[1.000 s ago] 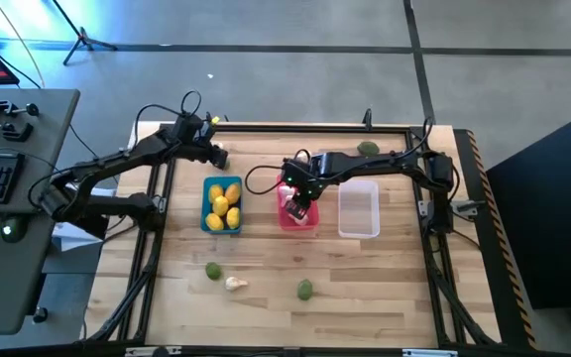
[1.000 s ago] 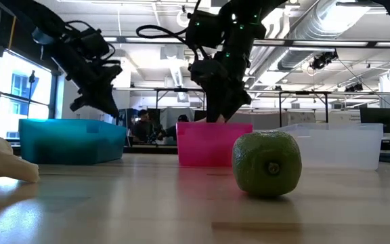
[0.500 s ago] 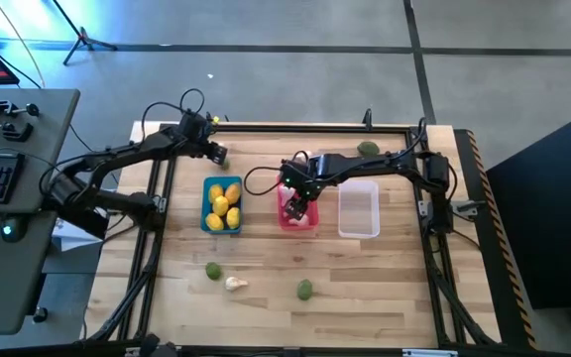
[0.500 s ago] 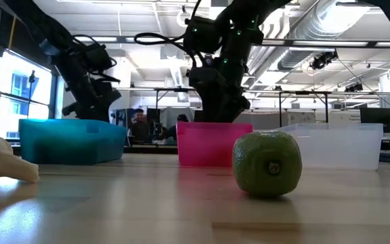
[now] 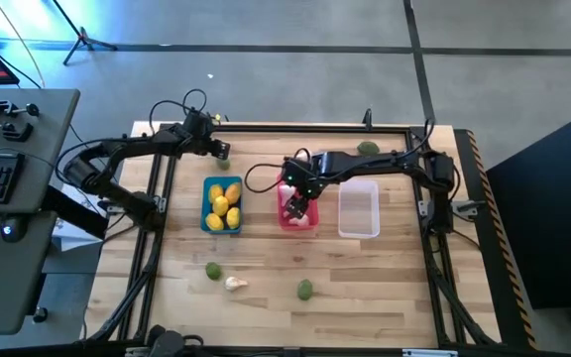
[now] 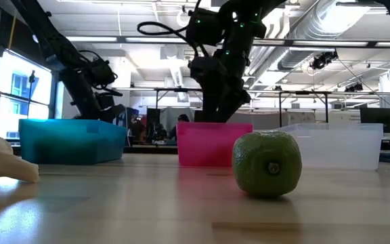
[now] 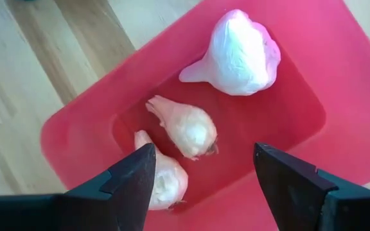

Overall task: Sort produce into baskets
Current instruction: Put the top left white garlic into the red bin

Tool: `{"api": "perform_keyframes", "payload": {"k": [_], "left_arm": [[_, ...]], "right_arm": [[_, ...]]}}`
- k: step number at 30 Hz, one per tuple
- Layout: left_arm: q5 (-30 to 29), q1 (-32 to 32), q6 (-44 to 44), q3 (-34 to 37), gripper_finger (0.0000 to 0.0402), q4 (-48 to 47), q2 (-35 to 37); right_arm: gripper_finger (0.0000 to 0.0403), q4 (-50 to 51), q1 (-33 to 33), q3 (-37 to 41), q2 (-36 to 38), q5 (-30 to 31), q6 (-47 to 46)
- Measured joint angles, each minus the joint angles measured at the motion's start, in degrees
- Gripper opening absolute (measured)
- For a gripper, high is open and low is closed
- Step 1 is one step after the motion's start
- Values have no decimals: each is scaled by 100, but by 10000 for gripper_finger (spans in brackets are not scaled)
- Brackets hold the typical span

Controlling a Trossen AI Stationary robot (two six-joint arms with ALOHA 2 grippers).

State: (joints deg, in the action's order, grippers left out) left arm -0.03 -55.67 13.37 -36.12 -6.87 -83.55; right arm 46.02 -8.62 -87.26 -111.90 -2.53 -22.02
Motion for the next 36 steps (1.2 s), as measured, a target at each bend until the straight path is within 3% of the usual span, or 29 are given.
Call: {"api": "perform_keyframes", "payload": {"k": [7, 15, 20, 27, 31, 36], "left_arm": [[-28, -73, 6, 0, 112, 396, -182], [-25, -292, -225, 0, 10, 723, -385], [347, -361, -454, 2, 3, 813, -338], [1114, -191, -660, 2, 1, 857, 396], [1491, 188, -616, 2, 1, 861, 899], [1516, 982, -358, -45, 0, 791, 1239]], "right_arm": [[252, 26, 0, 0, 210, -86, -4], [252, 173, 0, 0, 583, -111, 7], [252, 288, 0, -2, 920, 118, 2], [251, 839, 0, -4, 1525, 593, 140], [251, 952, -36, -7, 1822, 599, 435], [246, 960, -316, -7, 2001, 471, 624]]}}
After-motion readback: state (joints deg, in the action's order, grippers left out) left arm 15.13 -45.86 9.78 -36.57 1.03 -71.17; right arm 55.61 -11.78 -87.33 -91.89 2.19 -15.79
